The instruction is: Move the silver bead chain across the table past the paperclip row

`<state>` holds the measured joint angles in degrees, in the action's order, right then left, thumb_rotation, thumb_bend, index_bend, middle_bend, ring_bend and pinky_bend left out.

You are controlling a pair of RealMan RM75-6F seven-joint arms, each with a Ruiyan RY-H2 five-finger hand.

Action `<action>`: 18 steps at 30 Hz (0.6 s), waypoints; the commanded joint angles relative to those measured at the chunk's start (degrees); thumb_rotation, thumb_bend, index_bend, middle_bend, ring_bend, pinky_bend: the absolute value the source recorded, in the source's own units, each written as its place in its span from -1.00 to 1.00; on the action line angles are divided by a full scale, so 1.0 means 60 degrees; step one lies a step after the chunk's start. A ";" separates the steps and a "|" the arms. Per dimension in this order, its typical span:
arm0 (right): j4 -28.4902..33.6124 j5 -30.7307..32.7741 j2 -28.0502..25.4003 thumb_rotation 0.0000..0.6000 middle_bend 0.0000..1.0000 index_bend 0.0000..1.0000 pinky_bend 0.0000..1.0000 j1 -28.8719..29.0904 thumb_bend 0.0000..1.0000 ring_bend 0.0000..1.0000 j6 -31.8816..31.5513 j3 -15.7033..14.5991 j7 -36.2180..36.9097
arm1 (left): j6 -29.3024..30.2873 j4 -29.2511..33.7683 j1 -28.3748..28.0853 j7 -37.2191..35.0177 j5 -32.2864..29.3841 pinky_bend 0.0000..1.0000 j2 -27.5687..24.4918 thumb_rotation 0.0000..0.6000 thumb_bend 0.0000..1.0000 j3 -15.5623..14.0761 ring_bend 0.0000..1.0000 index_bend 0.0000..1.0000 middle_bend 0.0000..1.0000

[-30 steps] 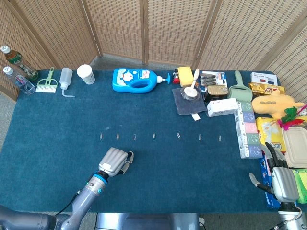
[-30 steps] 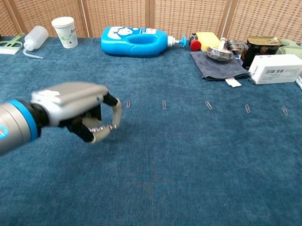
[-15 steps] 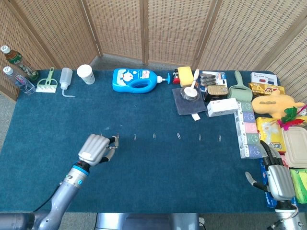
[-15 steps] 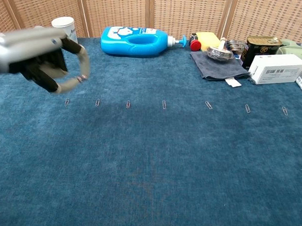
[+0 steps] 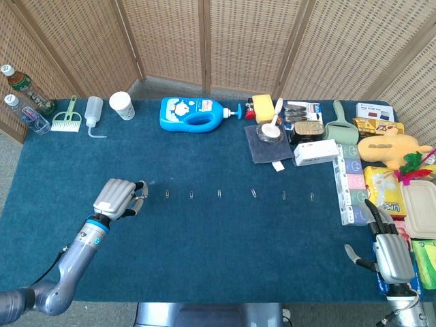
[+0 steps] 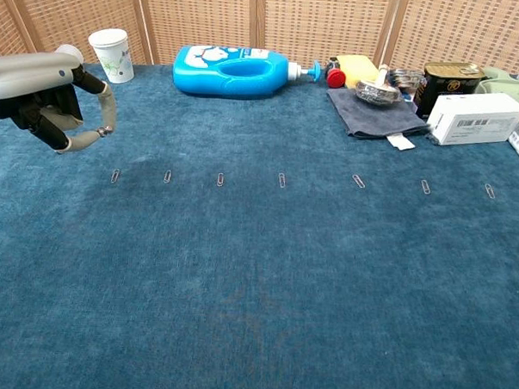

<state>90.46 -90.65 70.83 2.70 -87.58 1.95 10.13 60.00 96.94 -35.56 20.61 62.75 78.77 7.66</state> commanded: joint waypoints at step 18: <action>0.0009 0.0269 -0.0050 1.00 -0.90 -1.00 -0.82 -0.0148 -0.40 -0.75 0.0008 -0.0050 -0.0024 | -0.1243 -0.2577 -0.0692 -0.1064 0.0105 1.00 0.1480 1.00 -0.11 0.0050 1.00 0.28 1.00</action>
<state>90.51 -89.07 70.51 1.82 -87.56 1.67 10.00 52.93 82.19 -39.41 14.66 63.15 87.08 7.91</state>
